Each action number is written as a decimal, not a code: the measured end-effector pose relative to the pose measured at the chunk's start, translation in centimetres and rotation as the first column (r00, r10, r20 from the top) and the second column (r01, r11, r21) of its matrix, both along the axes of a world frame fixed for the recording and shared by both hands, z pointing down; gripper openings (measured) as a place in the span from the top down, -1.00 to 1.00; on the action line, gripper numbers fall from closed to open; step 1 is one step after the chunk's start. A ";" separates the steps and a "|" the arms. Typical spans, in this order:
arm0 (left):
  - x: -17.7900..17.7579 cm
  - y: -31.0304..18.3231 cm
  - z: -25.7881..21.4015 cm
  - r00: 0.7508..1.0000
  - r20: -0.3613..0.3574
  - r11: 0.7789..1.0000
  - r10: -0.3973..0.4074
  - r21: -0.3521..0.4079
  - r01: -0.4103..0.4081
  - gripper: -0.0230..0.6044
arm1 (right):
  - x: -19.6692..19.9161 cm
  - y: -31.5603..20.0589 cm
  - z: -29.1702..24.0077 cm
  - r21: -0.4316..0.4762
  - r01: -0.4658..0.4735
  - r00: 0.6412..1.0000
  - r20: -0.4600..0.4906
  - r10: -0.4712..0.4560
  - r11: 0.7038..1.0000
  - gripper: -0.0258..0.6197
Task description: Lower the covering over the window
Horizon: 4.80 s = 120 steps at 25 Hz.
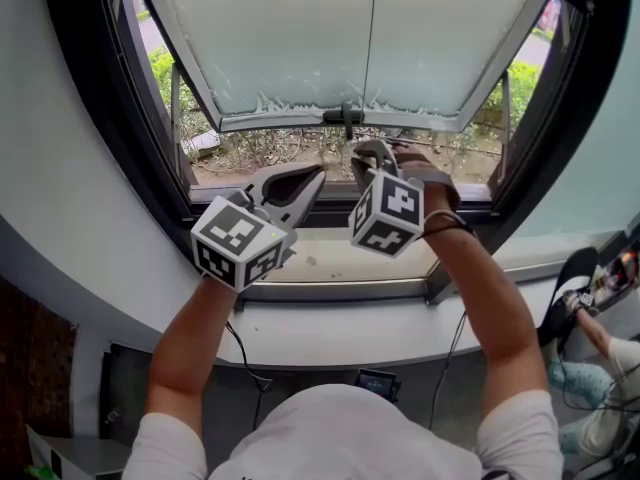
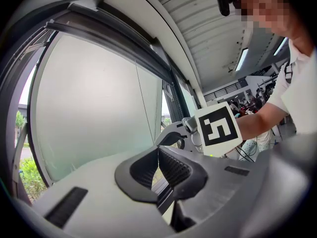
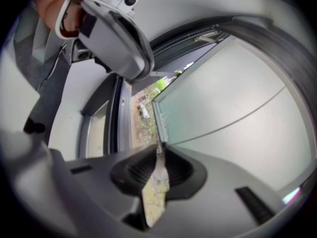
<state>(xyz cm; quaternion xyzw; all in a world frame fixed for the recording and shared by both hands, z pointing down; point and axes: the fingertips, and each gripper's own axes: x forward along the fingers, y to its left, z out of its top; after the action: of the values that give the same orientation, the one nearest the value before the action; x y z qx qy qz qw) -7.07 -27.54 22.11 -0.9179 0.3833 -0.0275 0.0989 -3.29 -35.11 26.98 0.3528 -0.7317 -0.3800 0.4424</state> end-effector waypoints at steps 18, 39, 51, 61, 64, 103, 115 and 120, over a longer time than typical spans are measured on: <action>-2.4 -0.1 -4.7 0.983 0.111 0.980 -0.148 0.153 0.130 0.86 | 0.6 2.1 6.4 -0.102 -0.013 0.997 -0.073 0.005 0.995 0.73; -5.2 -2.2 -12.4 0.849 0.357 0.874 -0.388 0.435 0.216 0.42 | 0.8 3.6 12.0 -0.198 -0.038 0.984 -0.176 0.003 0.979 0.74; -4.8 -5.9 -16.7 0.683 0.501 0.795 -0.531 0.574 0.197 0.29 | 0.2 3.9 14.1 -0.227 -0.045 0.983 -0.186 0.002 0.973 0.73; -4.9 -8.5 -17.8 0.522 0.589 0.749 -0.617 0.643 0.160 0.19 | 0.4 4.1 14.7 -0.236 -0.050 0.984 -0.176 0.008 0.970 0.73; -4.8 -9.1 -17.2 0.467 0.620 0.745 -0.630 0.652 0.140 0.19 | 0.3 4.3 14.8 -0.239 -0.047 0.986 -0.169 0.006 0.970 0.73; -4.6 -9.6 -8.7 0.241 0.828 0.862 -0.506 0.478 0.169 0.34 | 0.2 6.9 21.8 -0.369 -0.055 0.994 -0.104 0.017 0.928 0.73; -4.7 -9.2 -6.6 0.217 0.858 0.883 -0.466 0.436 0.174 0.34 | 0.5 8.7 23.3 -0.420 -0.065 0.996 -0.083 0.033 0.905 0.73; -4.7 -9.0 -3.9 0.215 0.886 0.908 -0.411 0.377 0.181 0.34 | 0.6 9.9 25.6 -0.451 -0.071 0.993 -0.116 0.021 0.890 0.73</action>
<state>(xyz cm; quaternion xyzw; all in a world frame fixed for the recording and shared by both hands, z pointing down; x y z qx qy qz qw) -11.81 -36.58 18.22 -0.6106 0.4156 -0.5509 0.3885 -2.67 -25.17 52.59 0.2359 -0.7665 -0.2065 0.5605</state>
